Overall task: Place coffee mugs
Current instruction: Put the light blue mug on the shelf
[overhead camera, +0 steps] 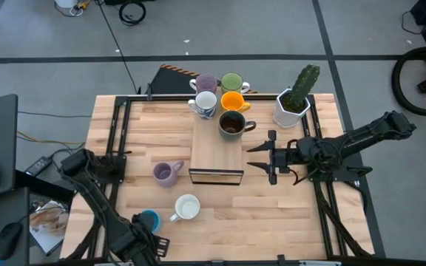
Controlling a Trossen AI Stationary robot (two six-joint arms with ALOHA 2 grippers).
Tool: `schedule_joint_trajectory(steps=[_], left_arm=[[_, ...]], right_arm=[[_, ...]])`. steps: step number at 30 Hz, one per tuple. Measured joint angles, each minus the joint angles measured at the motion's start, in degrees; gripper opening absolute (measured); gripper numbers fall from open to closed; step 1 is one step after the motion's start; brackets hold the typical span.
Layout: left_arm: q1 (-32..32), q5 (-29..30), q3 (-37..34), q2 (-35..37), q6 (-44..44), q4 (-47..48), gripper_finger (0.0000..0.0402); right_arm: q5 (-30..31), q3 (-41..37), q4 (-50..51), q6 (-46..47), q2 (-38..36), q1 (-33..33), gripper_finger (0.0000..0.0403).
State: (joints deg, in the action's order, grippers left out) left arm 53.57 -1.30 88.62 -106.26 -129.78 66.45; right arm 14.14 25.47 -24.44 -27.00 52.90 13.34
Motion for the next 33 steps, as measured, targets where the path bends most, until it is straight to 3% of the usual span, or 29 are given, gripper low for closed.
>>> schedule_joint_trajectory(steps=[11,16,24,33], left_arm=[[3.3,-0.5,0.0,-0.8,0.2,3.5,0.0199],[3.2,2.9,0.0,-2.2,0.8,3.9,0.0199],[2.9,3.0,0.0,-5.8,1.1,4.6,0.0197],[2.9,4.4,0.0,-7.5,1.5,8.3,0.0143]], right_arm=[[-2.3,0.0,-0.4,0.7,1.1,-0.9,0.0196],[-2.4,0.0,-0.7,0.9,1.3,-0.9,0.0196],[-2.4,0.0,-0.8,0.9,1.3,-0.9,0.0196],[-2.4,0.0,-1.3,0.9,1.3,-0.9,0.0196]])
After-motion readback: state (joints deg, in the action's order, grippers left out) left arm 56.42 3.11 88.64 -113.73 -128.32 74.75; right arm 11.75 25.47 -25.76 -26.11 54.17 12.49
